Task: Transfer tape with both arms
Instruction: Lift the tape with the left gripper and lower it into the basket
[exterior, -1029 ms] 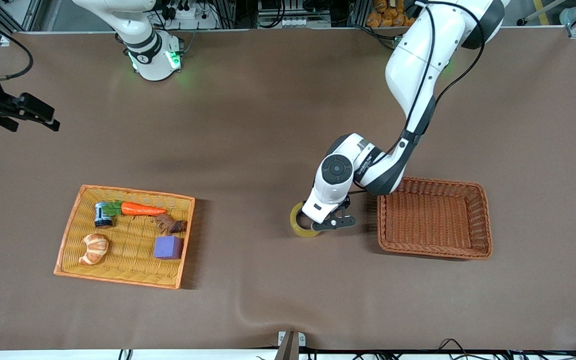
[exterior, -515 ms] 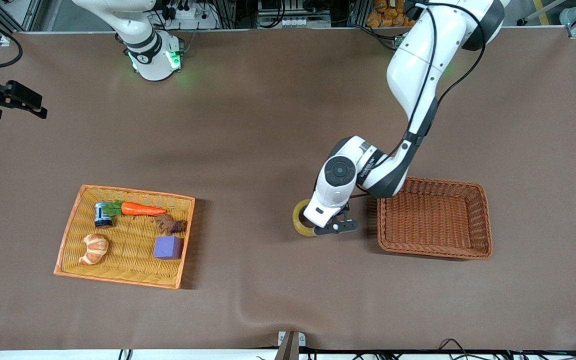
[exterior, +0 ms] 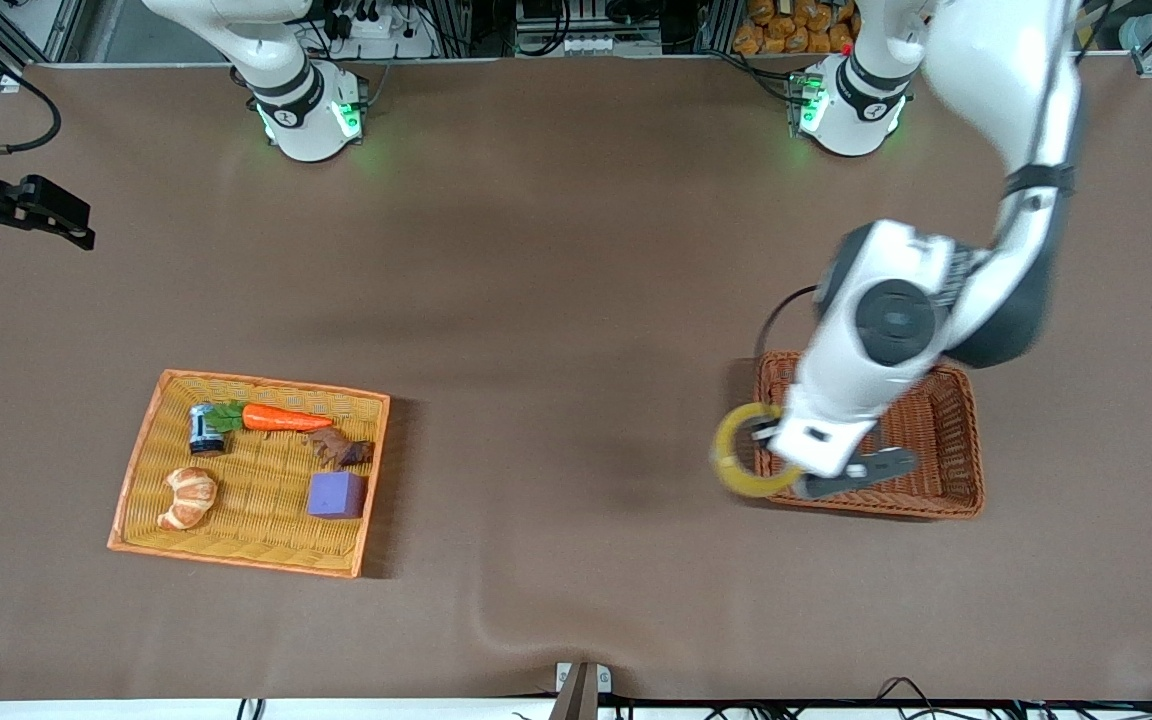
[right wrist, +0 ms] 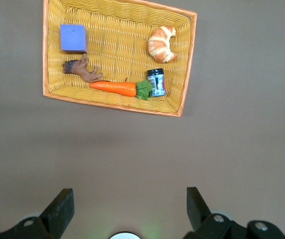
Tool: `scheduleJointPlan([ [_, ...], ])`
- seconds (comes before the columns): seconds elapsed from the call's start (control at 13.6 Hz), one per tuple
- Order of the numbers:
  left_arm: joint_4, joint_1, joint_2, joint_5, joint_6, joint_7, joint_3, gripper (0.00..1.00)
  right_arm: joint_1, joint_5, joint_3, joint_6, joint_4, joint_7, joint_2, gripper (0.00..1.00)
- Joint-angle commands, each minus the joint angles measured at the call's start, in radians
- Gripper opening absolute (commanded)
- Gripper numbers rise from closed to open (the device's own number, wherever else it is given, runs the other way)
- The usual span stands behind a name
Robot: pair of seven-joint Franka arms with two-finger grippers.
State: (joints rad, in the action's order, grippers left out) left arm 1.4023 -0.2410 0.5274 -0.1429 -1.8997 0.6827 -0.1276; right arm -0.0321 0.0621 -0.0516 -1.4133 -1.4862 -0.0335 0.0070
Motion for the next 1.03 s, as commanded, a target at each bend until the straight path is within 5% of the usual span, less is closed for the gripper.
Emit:
scheduleJointPlan([
  [0.0,0.154,0.095,-0.038,0.008,0.008,-0.015,-0.014,0.0,0.015,-0.047,0.036,-0.004,-0.002,0.0,-0.005,1.0],
  [0.22,0.32,0.163,-0.056,0.0,-0.126,-0.02,-0.014,0.0,0.015,-0.053,0.03,-0.009,-0.002,0.001,-0.005,1.0],
  [0.74,0.451,0.262,-0.012,-0.106,-0.349,-0.037,-0.014,0.0,0.026,-0.079,0.026,-0.039,-0.011,0.014,-0.005,1.0],
  [0.81,0.443,0.263,0.0,-0.106,-0.349,-0.041,-0.014,0.25,0.024,-0.08,0.026,-0.036,-0.02,0.017,-0.008,1.0],
  [0.88,0.439,0.258,0.0,-0.106,-0.349,-0.04,-0.014,0.8,0.024,-0.08,0.026,-0.035,-0.02,0.021,-0.012,1.0],
  [0.96,0.44,0.252,-0.019,-0.106,-0.341,-0.028,-0.015,1.0,0.024,-0.08,0.027,-0.035,-0.02,0.033,-0.012,1.0],
])
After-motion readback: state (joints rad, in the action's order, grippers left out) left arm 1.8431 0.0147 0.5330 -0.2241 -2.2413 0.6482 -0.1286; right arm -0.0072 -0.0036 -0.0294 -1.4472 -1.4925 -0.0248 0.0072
